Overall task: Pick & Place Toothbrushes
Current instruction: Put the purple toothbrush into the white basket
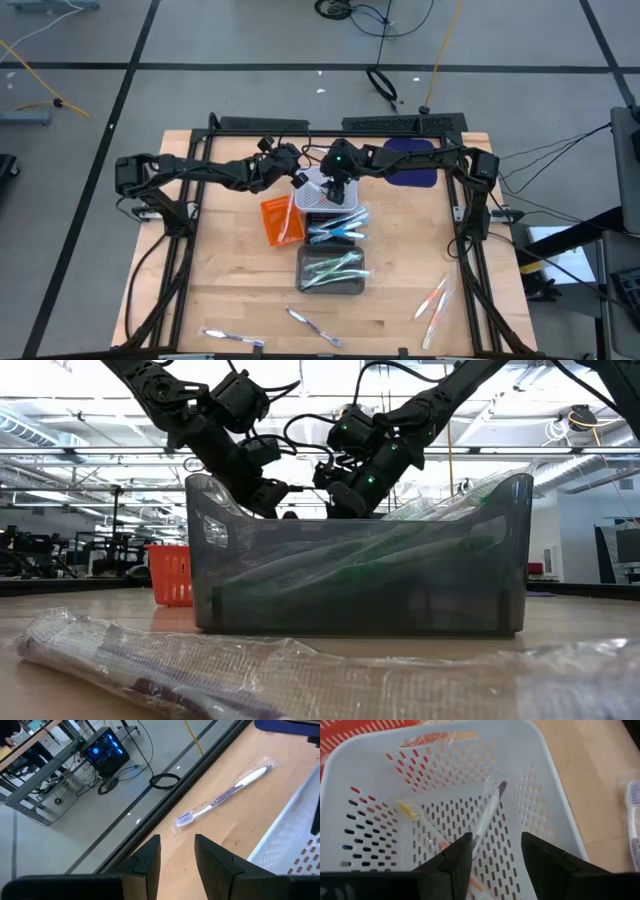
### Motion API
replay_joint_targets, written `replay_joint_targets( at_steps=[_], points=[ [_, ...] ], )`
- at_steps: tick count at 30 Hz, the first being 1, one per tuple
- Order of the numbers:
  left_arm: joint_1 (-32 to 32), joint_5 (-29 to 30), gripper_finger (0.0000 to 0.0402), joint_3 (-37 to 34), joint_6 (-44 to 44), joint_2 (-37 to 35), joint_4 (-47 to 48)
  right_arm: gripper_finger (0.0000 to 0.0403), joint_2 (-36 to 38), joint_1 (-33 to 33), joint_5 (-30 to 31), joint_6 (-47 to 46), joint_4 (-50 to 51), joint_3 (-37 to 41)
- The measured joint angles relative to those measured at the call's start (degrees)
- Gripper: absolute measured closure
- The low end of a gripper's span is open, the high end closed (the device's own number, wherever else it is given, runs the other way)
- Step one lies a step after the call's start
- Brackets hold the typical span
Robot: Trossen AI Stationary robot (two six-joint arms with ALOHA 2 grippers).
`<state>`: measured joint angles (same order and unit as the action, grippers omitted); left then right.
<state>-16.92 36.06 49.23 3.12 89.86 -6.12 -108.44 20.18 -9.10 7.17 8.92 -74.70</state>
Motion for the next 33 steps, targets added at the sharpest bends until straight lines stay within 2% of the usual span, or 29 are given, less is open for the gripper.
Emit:
replay_joint_targets(
  at_steps=[4, 10, 13, 19, 22, 25, 33],
  points=[
    [-1.3, 0.3, 0.0282, 0.0, 2.7, 0.0, -2.7, 0.0243, 0.5, 0.3, 0.0, 2.2, 0.1, 0.1],
    [-5.2, 0.1, 0.0282, 0.0, 8.6, 0.0, -12.9, 0.0243, 1.4, 2.3, -0.2, 4.2, -0.5, 0.0],
    [-7.0, 0.0, 0.0282, 0.0, 10.0, 0.0, -16.1, 0.0243, 1.4, 3.0, -3.0, 3.5, 0.5, 0.1],
    [-9.0, -0.1, 0.0282, 0.0, 4.9, 0.0, -16.0, 0.0243, 1.4, 3.0, -5.3, -3.0, 0.7, 0.1],
    [-8.5, -0.9, 0.0282, 0.0, 1.6, 0.0, -15.0, 0.0243, 1.4, 2.7, -10.1, -5.8, 1.4, 0.1],
    [-8.1, -4.2, 0.0282, 0.0, 0.9, 0.0, -14.3, 0.0243, 1.4, 2.6, -15.5, -7.9, 1.1, 0.1],
    [-8.2, -6.0, 0.0282, 0.0, 1.1, 0.0, -12.5, 0.0243, 1.4, 2.6, -14.8, -2.3, 2.9, 0.1]
  ],
)
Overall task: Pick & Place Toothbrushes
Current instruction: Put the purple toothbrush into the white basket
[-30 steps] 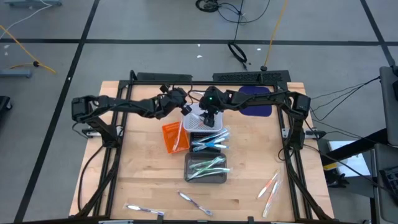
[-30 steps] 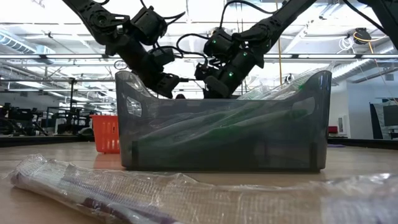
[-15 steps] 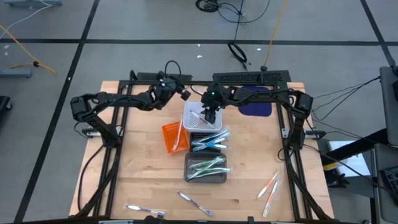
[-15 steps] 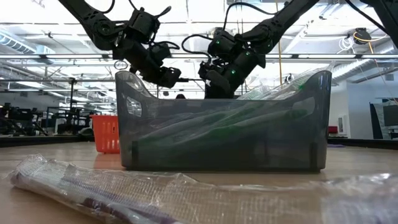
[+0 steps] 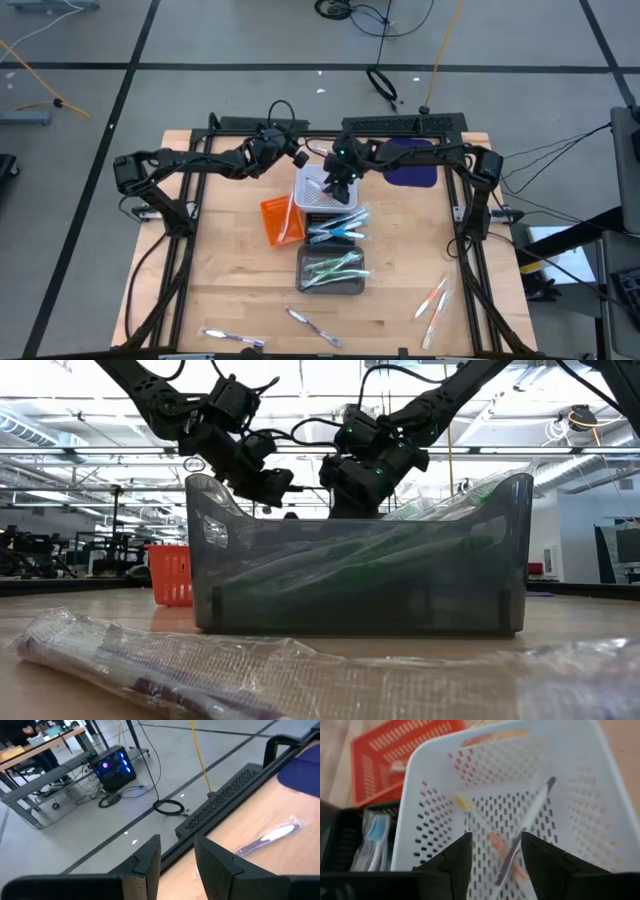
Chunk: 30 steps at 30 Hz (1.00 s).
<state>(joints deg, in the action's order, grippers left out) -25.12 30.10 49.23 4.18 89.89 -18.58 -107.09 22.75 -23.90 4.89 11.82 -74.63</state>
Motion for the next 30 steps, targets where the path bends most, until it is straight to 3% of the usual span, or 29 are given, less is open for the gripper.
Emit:
replay_joint_targets(
  at_steps=[3, 9, 12, 18, 30],
  points=[
    [0.0, -0.6, 0.0282, 0.0, 1.4, 0.0, 0.9, 0.0243, 0.0, -0.9, 1.3, 1.2, 0.0, 0.7],
    [0.5, -0.7, 0.0282, 0.0, 5.8, 0.0, 2.4, 0.0243, -0.1, -3.0, 11.2, 5.0, -0.4, 3.8],
    [0.8, -0.7, 0.0282, 0.0, 3.5, 0.0, 2.3, 0.0243, -0.1, -2.8, 13.7, 4.1, -0.7, 4.1],
    [2.0, -4.3, 0.0282, 0.0, -3.8, 0.0, 2.6, 0.0243, -0.1, -1.9, 13.4, 0.6, -2.6, 4.1],
    [4.1, -4.6, 0.0282, 0.0, -5.0, 0.0, 8.6, 0.0243, -1.8, -2.6, 13.4, -2.5, -7.1, 4.1]
  ],
)
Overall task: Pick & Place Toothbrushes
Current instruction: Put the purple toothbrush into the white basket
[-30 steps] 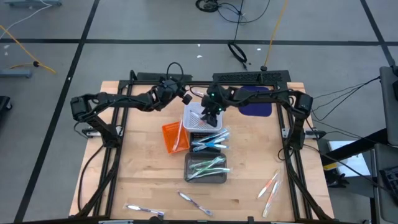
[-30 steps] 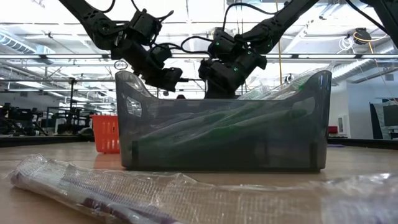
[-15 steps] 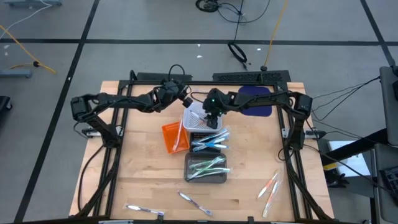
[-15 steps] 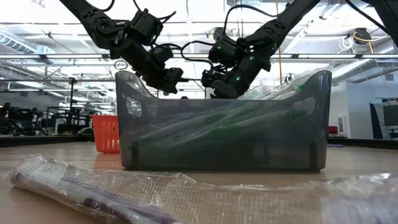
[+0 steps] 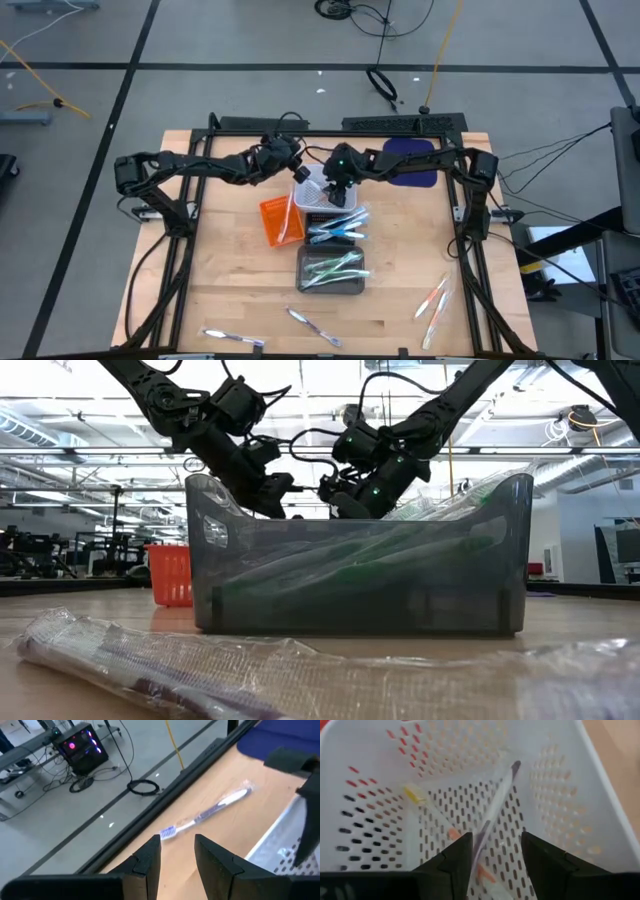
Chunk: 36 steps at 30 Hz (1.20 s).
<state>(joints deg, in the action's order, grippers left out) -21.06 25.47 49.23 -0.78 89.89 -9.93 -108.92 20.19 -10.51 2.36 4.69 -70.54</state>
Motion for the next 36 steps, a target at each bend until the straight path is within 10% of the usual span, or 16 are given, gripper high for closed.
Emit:
replay_joint_targets(
  at_steps=[36],
  points=[
    [0.0, -0.1, 0.0282, 0.0, -2.4, 0.0, 1.2, 0.025, 1.9, -1.8, 0.2, -1.6, -0.1, -0.4]
  ],
)
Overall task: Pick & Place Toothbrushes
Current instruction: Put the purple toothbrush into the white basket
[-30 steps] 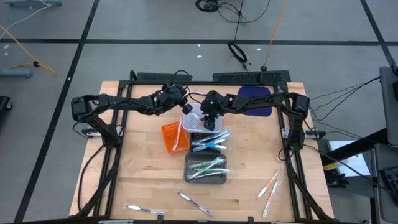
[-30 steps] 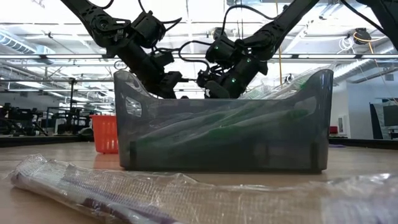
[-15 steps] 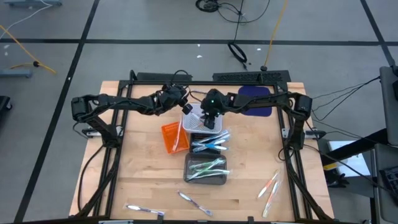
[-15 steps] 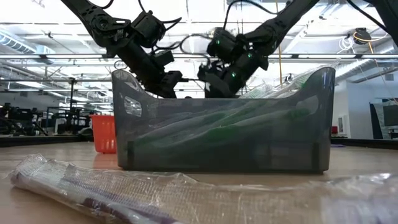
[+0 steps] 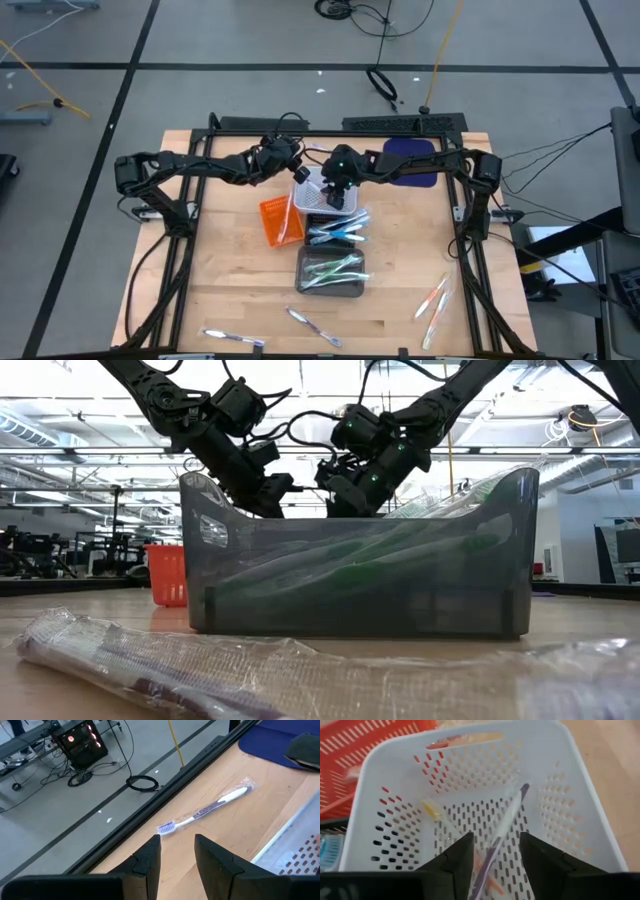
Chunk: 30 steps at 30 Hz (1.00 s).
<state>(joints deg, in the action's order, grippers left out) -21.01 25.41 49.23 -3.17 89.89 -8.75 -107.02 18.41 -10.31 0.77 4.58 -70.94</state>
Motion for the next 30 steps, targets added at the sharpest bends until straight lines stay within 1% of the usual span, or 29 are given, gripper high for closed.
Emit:
replay_joint_targets(
  at_steps=[6, 8, 10, 14, 21, 24, 26, 28, 30],
  points=[
    [0.0, 0.0, 0.0282, 0.0, 0.0, 0.0, -0.1, 0.0225, -0.2, 0.0, 0.1, 0.3, -0.2, 0.0],
    [0.0, 0.0, 0.0282, 0.0, -0.1, 0.0, -0.1, 0.0218, -1.6, -0.1, 1.5, 0.3, -1.6, -0.1],
    [0.0, 0.0, 0.0282, 0.0, -0.2, 0.0, -0.1, 0.0214, -2.5, -0.1, 1.5, 0.4, -1.2, 0.0],
    [0.0, 0.0, 0.0282, 0.0, -0.2, 0.0, 0.0, 0.0213, -4.6, -0.1, 1.3, 0.2, -3.6, -0.2],
    [0.0, 0.0, 0.0282, 0.0, 0.2, 0.0, -0.1, 0.0222, -4.7, 0.0, 1.2, -0.3, -2.7, 0.0],
    [0.0, 0.0, 0.0282, 0.0, 0.3, 0.0, 0.0, 0.0232, -4.7, 0.0, 1.4, -0.2, -2.5, 0.0],
    [0.0, 0.0, 0.0282, 0.0, 0.3, 0.0, 0.0, 0.0247, -4.7, 0.0, 1.5, -0.1, -2.4, 0.0],
    [0.0, 0.0, 0.0282, 0.0, 0.3, 0.0, 0.0, 0.0271, -4.7, 0.0, 1.9, -0.1, -2.4, 0.0],
    [0.0, 0.1, 0.0282, 0.0, 0.4, 0.0, 0.0, 0.0306, -4.7, 0.0, 3.2, 0.1, -2.1, 0.0]
  ],
)
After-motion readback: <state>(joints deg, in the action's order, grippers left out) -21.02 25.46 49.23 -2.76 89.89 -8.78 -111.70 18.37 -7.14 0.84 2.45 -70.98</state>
